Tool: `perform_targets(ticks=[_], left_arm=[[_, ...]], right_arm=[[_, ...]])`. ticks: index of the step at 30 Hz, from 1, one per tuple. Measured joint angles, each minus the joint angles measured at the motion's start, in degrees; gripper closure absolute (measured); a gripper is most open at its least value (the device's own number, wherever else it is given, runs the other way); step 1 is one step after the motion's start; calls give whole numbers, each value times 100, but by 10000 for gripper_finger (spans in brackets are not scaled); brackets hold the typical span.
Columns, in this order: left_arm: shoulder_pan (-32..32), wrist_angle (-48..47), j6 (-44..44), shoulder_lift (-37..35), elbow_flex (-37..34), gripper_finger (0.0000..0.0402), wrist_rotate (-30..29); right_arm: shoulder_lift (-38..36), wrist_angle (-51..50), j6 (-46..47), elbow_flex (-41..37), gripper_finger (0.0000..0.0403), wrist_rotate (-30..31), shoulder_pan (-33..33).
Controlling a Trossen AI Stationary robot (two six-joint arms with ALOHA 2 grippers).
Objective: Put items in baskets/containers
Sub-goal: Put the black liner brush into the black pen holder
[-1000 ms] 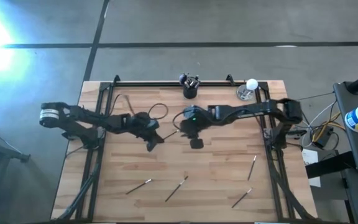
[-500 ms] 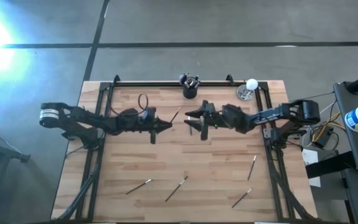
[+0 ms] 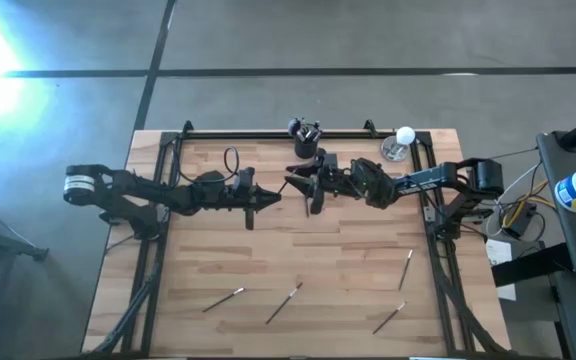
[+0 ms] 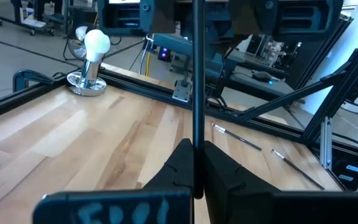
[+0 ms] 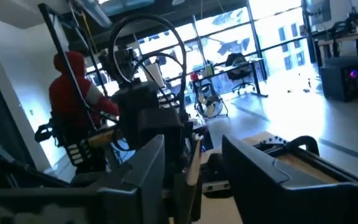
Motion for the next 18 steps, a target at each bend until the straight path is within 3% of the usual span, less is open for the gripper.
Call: perform_targets(ticks=[7,13,18], left_arm=[[4,-10,-49,0,3,385,-44],[33,-521,-313,-30,113,319,-110],[19,-961,-355,-31,85,284,1]], right_arm=[[-25,-6,-294,52,379,-16,1],[-258,-673,-499,52,390,-104,-260],[-507,-1537,-981,158,392,-2,-1031]])
